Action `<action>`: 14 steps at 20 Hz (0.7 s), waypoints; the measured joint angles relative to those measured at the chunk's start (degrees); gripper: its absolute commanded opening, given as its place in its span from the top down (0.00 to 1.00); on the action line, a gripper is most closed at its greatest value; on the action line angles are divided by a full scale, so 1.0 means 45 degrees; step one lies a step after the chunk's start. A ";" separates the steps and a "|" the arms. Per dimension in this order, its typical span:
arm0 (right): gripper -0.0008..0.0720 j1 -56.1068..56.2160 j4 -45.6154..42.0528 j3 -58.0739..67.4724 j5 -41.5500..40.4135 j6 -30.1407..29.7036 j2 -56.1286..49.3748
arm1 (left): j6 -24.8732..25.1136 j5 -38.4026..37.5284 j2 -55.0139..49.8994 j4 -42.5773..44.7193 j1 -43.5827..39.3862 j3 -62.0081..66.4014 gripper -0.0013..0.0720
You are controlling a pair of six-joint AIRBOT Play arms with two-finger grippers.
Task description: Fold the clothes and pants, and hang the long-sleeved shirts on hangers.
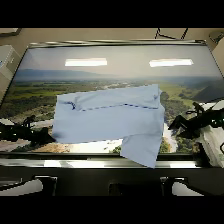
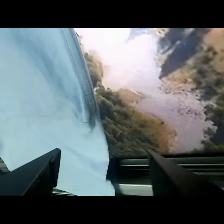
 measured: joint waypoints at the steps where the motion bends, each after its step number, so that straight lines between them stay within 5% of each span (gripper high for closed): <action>1: 0.17 0.0000 0.0291 -0.0403 -0.0355 -0.0175 -0.0039 | -0.0039 0.0039 0.0097 -0.0005 -0.0005 0.0000 0.95; 6: 0.25 0.0597 0.1467 -0.1554 -0.1865 -0.0758 -0.0559 | -0.0058 0.0112 0.0602 -0.0068 -0.0019 -0.0005 0.95; 7: 0.42 0.0908 0.1559 -0.1637 -0.2132 -0.0758 -0.0695 | -0.0063 0.0073 0.0704 -0.0087 -0.0019 -0.0005 0.95; 9: 0.92 0.1574 0.1705 -0.1734 -0.2565 -0.0656 -0.0918 | -0.0063 0.0058 0.0908 -0.0175 -0.0019 -0.0005 0.95; 14: 0.93 0.2288 0.1608 -0.0189 -0.2448 -0.0520 -0.0510 | 0.0005 -0.0068 0.1938 -0.0831 -0.0029 0.1535 0.95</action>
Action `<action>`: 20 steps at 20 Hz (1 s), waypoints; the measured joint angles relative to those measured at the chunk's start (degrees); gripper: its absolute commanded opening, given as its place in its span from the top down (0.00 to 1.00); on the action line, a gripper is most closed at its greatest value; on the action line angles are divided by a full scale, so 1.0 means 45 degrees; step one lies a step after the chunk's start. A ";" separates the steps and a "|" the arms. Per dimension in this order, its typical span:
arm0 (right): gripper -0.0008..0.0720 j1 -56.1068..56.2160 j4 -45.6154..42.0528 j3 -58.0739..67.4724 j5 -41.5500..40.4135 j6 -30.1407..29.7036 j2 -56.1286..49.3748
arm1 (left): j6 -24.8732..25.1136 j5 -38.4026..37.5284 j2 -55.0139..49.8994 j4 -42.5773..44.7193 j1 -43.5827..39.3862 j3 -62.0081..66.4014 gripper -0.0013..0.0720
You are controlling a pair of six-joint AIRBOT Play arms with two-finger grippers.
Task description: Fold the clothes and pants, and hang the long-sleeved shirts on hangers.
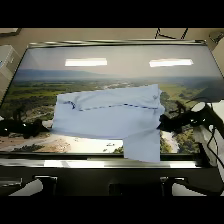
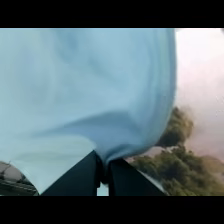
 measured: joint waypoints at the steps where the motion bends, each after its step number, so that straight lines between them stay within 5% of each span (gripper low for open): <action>1: 0.93 0.0049 -0.0146 0.0937 0.0160 -0.0063 0.0350 | 0.0034 0.0019 0.0423 -0.0287 -0.0005 0.0879 0.95; 10: 0.93 0.0151 -0.2929 1.1832 -0.2331 -0.0709 0.5149 | 0.0505 0.3021 0.4260 -0.1923 -0.0005 1.2614 0.95; 20: 0.93 0.0155 -0.4711 1.3430 -0.2807 -0.0549 0.8995 | 0.0005 0.4182 0.6902 -0.1933 0.0000 1.4736 0.95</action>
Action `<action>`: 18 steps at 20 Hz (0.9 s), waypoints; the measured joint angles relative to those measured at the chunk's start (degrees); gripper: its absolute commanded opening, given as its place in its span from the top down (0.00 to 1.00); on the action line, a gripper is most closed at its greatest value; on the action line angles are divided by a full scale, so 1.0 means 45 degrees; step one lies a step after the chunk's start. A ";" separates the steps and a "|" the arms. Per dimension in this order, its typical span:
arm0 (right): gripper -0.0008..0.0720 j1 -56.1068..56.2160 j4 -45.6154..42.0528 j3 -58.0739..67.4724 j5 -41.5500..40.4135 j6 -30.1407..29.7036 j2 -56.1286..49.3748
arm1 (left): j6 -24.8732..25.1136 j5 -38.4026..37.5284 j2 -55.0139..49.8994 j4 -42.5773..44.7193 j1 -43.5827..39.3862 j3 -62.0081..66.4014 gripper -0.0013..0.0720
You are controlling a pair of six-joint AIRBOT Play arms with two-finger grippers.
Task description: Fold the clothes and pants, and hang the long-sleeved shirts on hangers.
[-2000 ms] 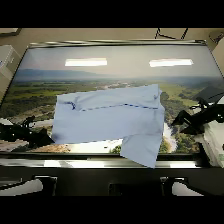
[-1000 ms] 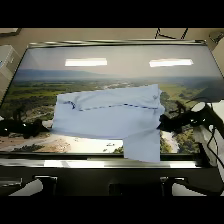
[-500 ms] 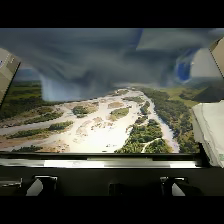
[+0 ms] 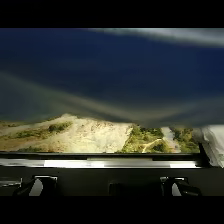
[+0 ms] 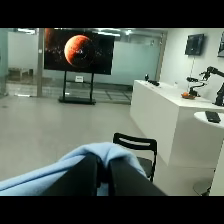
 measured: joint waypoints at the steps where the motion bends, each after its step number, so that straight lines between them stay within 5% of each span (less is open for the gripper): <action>1: 0.93 0.0000 -0.0112 0.0019 -0.0019 0.0092 0.0049 | -0.0087 -0.0019 0.0015 0.0010 0.0000 0.0015 0.95; 4: 0.93 0.0000 -0.0296 0.0044 0.0826 0.0364 -0.0403 | -0.0442 -0.1064 -0.0359 -0.0005 0.0000 -0.0398 0.95; 11: 0.94 0.0024 0.1375 -0.2720 0.7606 0.1078 -0.6008 | -0.0976 -0.3818 -0.3191 0.0121 -0.0719 -0.6926 0.95; 15: 0.93 0.0024 0.3113 -0.5226 0.7014 0.1579 -0.9408 | -0.0636 -0.2463 -0.5955 0.0185 -0.1637 -1.0724 0.95; 18: 0.93 0.0024 0.5105 -0.5911 0.4838 0.1758 -1.1516 | -0.0544 -0.1219 -0.8184 -0.0039 -0.2016 -1.1098 0.95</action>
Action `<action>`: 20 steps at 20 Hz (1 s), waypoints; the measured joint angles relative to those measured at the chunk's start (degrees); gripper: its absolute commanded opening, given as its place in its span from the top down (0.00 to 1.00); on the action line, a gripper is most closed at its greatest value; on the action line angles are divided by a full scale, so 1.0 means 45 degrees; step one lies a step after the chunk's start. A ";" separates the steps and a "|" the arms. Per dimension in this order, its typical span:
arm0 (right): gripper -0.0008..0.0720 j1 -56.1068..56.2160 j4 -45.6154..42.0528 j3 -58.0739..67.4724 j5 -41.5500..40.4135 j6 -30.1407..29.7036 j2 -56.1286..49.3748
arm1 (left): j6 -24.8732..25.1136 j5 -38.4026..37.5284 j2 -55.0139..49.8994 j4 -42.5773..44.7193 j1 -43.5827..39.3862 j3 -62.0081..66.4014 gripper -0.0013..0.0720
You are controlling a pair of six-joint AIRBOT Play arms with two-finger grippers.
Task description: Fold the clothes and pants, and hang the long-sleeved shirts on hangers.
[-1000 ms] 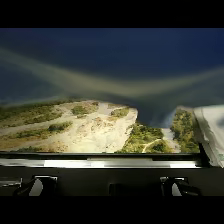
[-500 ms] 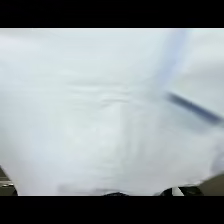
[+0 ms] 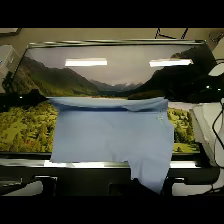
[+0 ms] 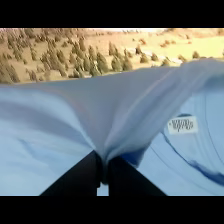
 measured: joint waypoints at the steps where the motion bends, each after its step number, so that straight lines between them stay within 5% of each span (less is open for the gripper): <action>1: 0.93 0.0000 0.0539 -0.0102 -0.0884 0.0005 -0.0452 | 0.0019 0.0301 -0.0651 -0.0058 -0.0073 0.0228 0.95; 5: 0.93 0.0000 0.2055 -0.0311 -0.4328 -0.0180 -0.1651 | 0.0083 0.1297 -0.2511 -0.0214 -0.0418 0.1695 0.95; 11: 0.93 0.0010 0.2943 -0.0374 -0.6941 -0.0976 -0.2312 | 0.0087 0.2909 -0.4007 -0.0287 -0.1214 0.3381 0.95; 16: 0.93 -0.0058 0.2764 -0.0355 -0.6368 -0.1151 -0.2312 | 0.0073 0.2827 -0.4357 -0.0248 -0.1433 0.3774 0.95; 20: 0.93 -0.0233 0.1132 -0.0267 -0.3619 -0.0903 -0.1345 | 0.0049 0.0024 -0.3725 0.0559 -0.0860 0.3900 0.95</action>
